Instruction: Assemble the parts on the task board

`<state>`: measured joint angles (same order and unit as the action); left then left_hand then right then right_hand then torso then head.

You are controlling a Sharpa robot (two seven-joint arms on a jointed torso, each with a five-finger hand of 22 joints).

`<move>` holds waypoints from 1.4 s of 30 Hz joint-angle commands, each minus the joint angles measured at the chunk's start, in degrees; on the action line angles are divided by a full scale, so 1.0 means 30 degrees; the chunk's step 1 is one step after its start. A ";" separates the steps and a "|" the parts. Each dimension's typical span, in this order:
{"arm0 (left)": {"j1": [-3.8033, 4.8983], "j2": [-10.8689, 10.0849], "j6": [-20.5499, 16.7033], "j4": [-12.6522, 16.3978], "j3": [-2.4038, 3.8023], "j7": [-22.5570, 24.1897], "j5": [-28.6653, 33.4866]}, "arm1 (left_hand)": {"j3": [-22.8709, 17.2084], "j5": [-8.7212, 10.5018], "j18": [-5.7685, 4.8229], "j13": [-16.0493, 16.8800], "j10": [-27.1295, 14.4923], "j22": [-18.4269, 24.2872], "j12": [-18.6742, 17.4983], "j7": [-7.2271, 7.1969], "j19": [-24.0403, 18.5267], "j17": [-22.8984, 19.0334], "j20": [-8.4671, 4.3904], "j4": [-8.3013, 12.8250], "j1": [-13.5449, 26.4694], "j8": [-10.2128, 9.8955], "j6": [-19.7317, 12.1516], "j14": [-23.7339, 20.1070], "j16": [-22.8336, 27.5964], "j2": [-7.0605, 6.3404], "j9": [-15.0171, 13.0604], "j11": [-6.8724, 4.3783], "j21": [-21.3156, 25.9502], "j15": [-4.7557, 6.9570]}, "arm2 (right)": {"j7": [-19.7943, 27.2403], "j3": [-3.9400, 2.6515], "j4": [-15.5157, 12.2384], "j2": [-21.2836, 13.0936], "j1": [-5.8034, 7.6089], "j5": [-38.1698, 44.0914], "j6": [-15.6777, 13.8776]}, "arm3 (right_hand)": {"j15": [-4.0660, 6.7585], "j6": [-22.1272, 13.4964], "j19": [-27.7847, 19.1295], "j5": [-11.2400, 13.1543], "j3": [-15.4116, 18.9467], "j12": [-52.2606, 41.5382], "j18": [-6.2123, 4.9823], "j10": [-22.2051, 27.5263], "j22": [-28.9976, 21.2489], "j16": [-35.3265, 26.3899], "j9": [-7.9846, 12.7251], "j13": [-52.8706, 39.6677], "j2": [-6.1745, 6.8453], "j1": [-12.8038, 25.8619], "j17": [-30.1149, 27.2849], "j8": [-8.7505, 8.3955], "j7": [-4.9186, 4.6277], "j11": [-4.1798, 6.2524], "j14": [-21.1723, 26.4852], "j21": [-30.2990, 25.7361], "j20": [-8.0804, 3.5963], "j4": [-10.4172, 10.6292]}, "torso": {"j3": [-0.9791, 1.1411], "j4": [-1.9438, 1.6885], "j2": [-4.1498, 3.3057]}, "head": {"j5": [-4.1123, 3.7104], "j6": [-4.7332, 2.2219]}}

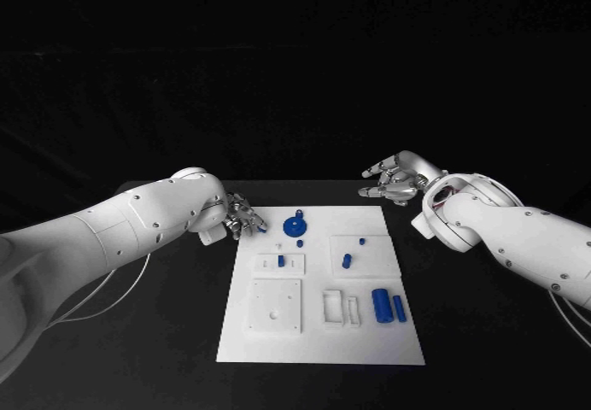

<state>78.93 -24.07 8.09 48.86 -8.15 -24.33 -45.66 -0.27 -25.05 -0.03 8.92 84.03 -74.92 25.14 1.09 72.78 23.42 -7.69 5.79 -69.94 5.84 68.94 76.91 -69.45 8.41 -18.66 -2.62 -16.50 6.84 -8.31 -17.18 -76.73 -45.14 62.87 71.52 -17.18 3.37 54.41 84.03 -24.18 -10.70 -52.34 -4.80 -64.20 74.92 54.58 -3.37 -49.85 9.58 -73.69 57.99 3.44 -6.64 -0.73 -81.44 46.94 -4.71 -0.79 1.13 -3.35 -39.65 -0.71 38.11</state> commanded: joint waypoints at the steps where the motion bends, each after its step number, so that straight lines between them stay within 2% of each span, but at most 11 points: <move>1: 0.0059 -0.0520 -0.1361 0.1010 0.0019 -0.0339 0.1473 | -0.1823 -0.0379 0.0011 0.0065 0.0898 -0.0383 0.0285 -0.0299 -0.0035 0.0072 -0.0126 0.1683 0.0721 0.1396 0.0486 0.0142 -0.0118 -0.0174 -0.1978 -0.0195 -0.0161 0.0119 | 0.0085 -0.0012 -0.0027 -0.0059 -0.0002 0.0038 0.0274 | 0.0127 -0.0062 0.0682 -0.0166 0.0010 -0.0042 -0.0237 0.0012 0.1909 -0.0039 -0.0015 0.0013 0.0020 0.0078 0.0037 -0.0012 -0.0042 0.0127 -0.0045 -0.0029 -0.0036 -0.0032 | -0.0001 -0.0019 0.0104 | 0.0048 0.0081; 6: 0.0135 -0.1989 -0.2534 0.3641 0.0006 -0.0812 0.2037 | -0.2131 -0.0846 0.0011 0.0148 0.0914 -0.0386 0.0679 -0.0382 0.0019 0.0205 -0.0170 0.1938 0.1185 0.1506 0.0737 0.0268 -0.0215 -0.0269 -0.2098 -0.0251 -0.0284 0.0174 | 0.0055 -0.0011 -0.0074 -0.0199 -0.0002 0.0036 0.0300 | 0.0128 -0.0065 0.0686 -0.0217 -0.0003 -0.0041 -0.0232 0.0009 0.1916 -0.0046 -0.0015 0.0013 0.0024 0.0081 0.0032 -0.0013 -0.0044 0.0127 -0.0042 0.0005 -0.0036 -0.0045 | -0.0007 -0.0064 0.0222 | 0.0082 0.0211; 11: 0.0161 -0.3230 -0.3680 0.6018 -0.0064 -0.1177 0.2254 | -0.2422 -0.1854 0.0011 0.0528 0.0921 -0.0387 0.1516 -0.0553 0.0141 0.0454 -0.0238 0.2263 0.1828 0.1471 0.1332 0.0480 -0.0482 -0.0447 -0.2067 -0.0371 -0.0478 0.0256 | 0.0015 -0.0012 -0.0174 -0.0310 -0.0002 0.0035 0.0330 | 0.0129 -0.0052 0.0679 -0.0260 -0.0011 -0.0037 -0.0235 0.0013 0.1909 -0.0043 -0.0016 0.0013 0.0031 0.0089 0.0036 -0.0010 -0.0041 0.0128 -0.0042 -0.0028 -0.0038 -0.0054 | -0.0035 -0.0132 0.0302 | 0.0144 0.0315; 13: 0.0163 -0.3667 -0.4157 0.6915 -0.0122 -0.1313 0.2207 | -0.2515 -0.2489 0.0011 0.0701 0.0956 -0.0395 0.1928 -0.0673 0.0198 0.0587 -0.0273 0.2453 0.2101 0.1547 0.1758 0.0599 -0.0627 -0.0569 -0.2174 -0.0460 -0.0562 0.0304 | 0.0006 -0.0012 -0.0206 -0.0335 -0.0003 0.0035 0.0339 | 0.0129 -0.0052 0.0679 -0.0260 -0.0011 -0.0037 -0.0235 0.0013 0.1909 -0.0043 -0.0016 0.0013 0.0031 0.0089 0.0036 -0.0010 -0.0041 0.0128 -0.0042 -0.0028 -0.0038 -0.0054 | -0.0043 -0.0137 0.0320 | 0.0147 0.0356; 15: 0.0164 -0.4032 -0.4605 0.7680 -0.0223 -0.1400 0.2118 | -0.2704 -0.3014 0.0011 0.0993 0.0917 -0.0402 0.2350 -0.0785 0.0269 0.0857 -0.0334 0.2678 0.2456 0.1432 0.2067 0.0666 -0.0795 -0.0595 -0.2765 -0.0524 -0.0707 0.0369 | 0.0000 -0.0013 -0.0226 -0.0353 -0.0003 0.0035 0.0350 | 0.0129 -0.0080 0.0677 -0.0290 -0.0021 -0.0034 -0.0234 0.0013 0.1909 -0.0047 -0.0014 0.0014 0.0033 0.0090 0.0034 -0.0015 -0.0045 0.0128 -0.0040 -0.0026 -0.0038 -0.0064 | -0.0071 -0.0153 0.0382 | 0.0171 0.0406; 16: 0.0163 -0.4186 -0.4808 0.8018 -0.0287 -0.1431 0.2036 | -0.3035 -0.3064 0.0011 0.1174 0.0941 -0.0381 0.2355 -0.0789 0.0210 0.1177 -0.0347 0.3095 0.2905 0.1017 0.2161 0.0614 -0.0806 -0.0555 -0.3618 -0.0536 -0.0892 0.0376 | -0.0002 -0.0013 -0.0233 -0.0359 -0.0004 0.0035 0.0355 | 0.0129 -0.0090 0.0676 -0.0300 -0.0024 -0.0033 -0.0234 0.0013 0.1909 -0.0048 -0.0013 0.0015 0.0033 0.0091 0.0034 -0.0016 -0.0046 0.0128 -0.0040 -0.0025 -0.0038 -0.0068 | -0.0073 -0.0151 0.0370 | 0.0200 0.0405; 19: 0.0163 -0.4509 -0.5343 0.8794 -0.0484 -0.1499 0.1659 | -0.2972 -0.3282 0.0011 0.1373 0.0938 -0.0396 0.2653 -0.0828 0.0232 0.1370 -0.0384 0.3220 0.3013 0.0798 0.2339 0.0734 -0.0887 -0.0524 -0.4137 -0.0586 -0.1090 0.0411 | -0.0006 -0.0013 -0.0250 -0.0368 -0.0005 0.0035 0.0366 | 0.0129 -0.0090 0.0676 -0.0300 -0.0024 -0.0033 -0.0234 0.0013 0.1909 -0.0048 -0.0013 0.0015 0.0033 0.0091 0.0034 -0.0016 -0.0046 0.0128 -0.0040 -0.0025 -0.0038 -0.0068 | -0.0051 -0.0144 0.0361 | 0.0255 0.0382; 26: 0.0161 -0.4900 -0.6678 1.0117 -0.1090 -0.1722 -0.0065 | -0.3030 -0.3527 0.0011 0.1558 0.0946 -0.0395 0.2942 -0.0899 0.0267 0.1957 -0.0443 0.3325 0.3101 0.0577 0.2553 0.0940 -0.1138 -0.0519 -0.4772 -0.0638 -0.1398 0.0467 | -0.0004 -0.0013 -0.0265 -0.0362 -0.0008 0.0034 0.0396 | 0.0130 -0.0052 0.0676 -0.0372 -0.0043 -0.0032 -0.0232 0.0014 0.1913 -0.0032 -0.0015 0.0013 0.0033 0.0113 0.0048 -0.0013 -0.0043 0.0130 -0.0047 -0.0009 -0.0039 -0.0076 | -0.0039 -0.0125 0.0337 | 0.0357 0.0451; 32: 0.0156 -0.4884 -0.7294 1.0504 -0.1535 -0.1885 -0.1148 | -0.3077 -0.3553 0.0011 0.1616 0.0946 -0.0391 0.3025 -0.0914 0.0246 0.2054 -0.0461 0.3320 0.3134 0.0452 0.2616 0.0987 -0.1174 -0.0519 -0.5032 -0.0651 -0.1555 0.0482 | -0.0004 -0.0013 -0.0275 -0.0357 -0.0010 0.0034 0.0416 | 0.0131 -0.0043 0.0678 -0.0391 -0.0046 -0.0032 -0.0231 0.0013 0.1914 -0.0028 -0.0016 0.0012 0.0035 0.0120 0.0051 -0.0012 -0.0044 0.0129 -0.0050 -0.0002 -0.0040 -0.0077 | -0.0023 -0.0106 0.0312 | 0.0370 0.0474; 37: 0.0138 -0.4812 -0.7422 1.0654 -0.1738 -0.1957 -0.1919 | -0.3085 -0.3554 0.0011 0.1621 0.0943 -0.0391 0.3031 -0.0915 0.0244 0.2036 -0.0463 0.3317 0.3135 0.0420 0.2620 0.0991 -0.1162 -0.0522 -0.5075 -0.0651 -0.1599 0.0483 | 0.0000 -0.0013 -0.0291 -0.0368 -0.0012 0.0034 0.0419 | 0.0131 -0.0043 0.0678 -0.0391 -0.0046 -0.0032 -0.0231 0.0013 0.1914 -0.0028 -0.0016 0.0012 0.0035 0.0120 0.0051 -0.0012 -0.0044 0.0129 -0.0050 -0.0002 -0.0040 -0.0077 | -0.0020 -0.0103 0.0316 | 0.0353 0.0504; 42: 0.0084 -0.4670 -0.7427 1.0689 -0.1838 -0.2018 -0.2511 | -0.3091 -0.3541 0.0011 0.1620 0.0944 -0.0388 0.3024 -0.0913 0.0236 0.2000 -0.0465 0.3318 0.3124 0.0395 0.2616 0.0992 -0.1148 -0.0524 -0.5101 -0.0650 -0.1623 0.0483 | 0.0008 -0.0013 -0.0297 -0.0371 -0.0014 0.0034 0.0418 | 0.0131 -0.0043 0.0678 -0.0391 -0.0046 -0.0032 -0.0231 0.0013 0.1914 -0.0028 -0.0016 0.0012 0.0035 0.0120 0.0051 -0.0012 -0.0044 0.0129 -0.0050 -0.0002 -0.0040 -0.0077 | -0.0026 -0.0111 0.0319 | 0.0348 0.0524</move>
<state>79.22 -38.26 -12.81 80.71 -13.67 -30.07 -50.14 -6.16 -35.54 -0.04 13.72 84.18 -74.94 33.99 2.64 73.50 29.47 -8.83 12.30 -60.28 7.14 70.74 78.95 -72.77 6.31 -32.40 -3.81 -21.16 7.48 -8.45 -17.18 -77.51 -46.25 62.85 71.51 -16.62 3.37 54.41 84.03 -25.19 -10.69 -52.34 -4.80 -64.20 74.91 54.58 -3.37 -49.85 9.58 -73.69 58.09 3.44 -6.64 -0.73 -81.44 46.94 -4.71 -0.79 1.05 -3.66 -38.69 0.35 39.67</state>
